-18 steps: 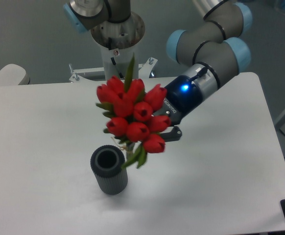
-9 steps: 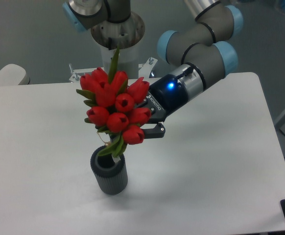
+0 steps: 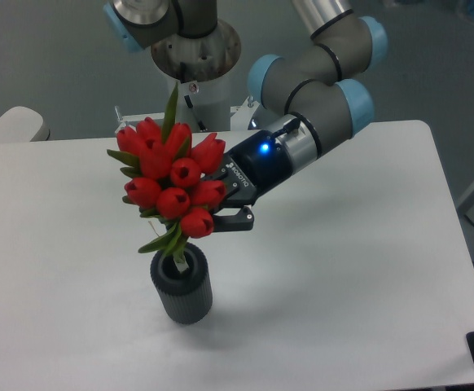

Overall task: Insert the flowers into the vase
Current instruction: 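Lower the tulip stems down into the grey vase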

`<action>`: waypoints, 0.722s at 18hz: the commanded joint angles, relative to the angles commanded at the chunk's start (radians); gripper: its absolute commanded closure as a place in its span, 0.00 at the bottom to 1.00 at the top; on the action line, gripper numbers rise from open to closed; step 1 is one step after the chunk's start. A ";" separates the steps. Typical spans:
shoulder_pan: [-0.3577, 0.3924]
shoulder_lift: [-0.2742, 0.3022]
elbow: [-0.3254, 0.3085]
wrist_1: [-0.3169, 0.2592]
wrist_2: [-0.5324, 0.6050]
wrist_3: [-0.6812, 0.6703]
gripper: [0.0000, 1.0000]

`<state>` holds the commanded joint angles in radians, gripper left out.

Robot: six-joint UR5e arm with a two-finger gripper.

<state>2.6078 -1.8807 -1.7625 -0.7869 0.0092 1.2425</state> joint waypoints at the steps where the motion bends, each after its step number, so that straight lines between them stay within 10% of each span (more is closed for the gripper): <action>1: 0.000 0.000 -0.011 0.002 0.000 0.008 0.80; 13: 0.005 -0.020 -0.094 0.000 0.002 0.130 0.80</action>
<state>2.6124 -1.9005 -1.8560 -0.7869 0.0107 1.3727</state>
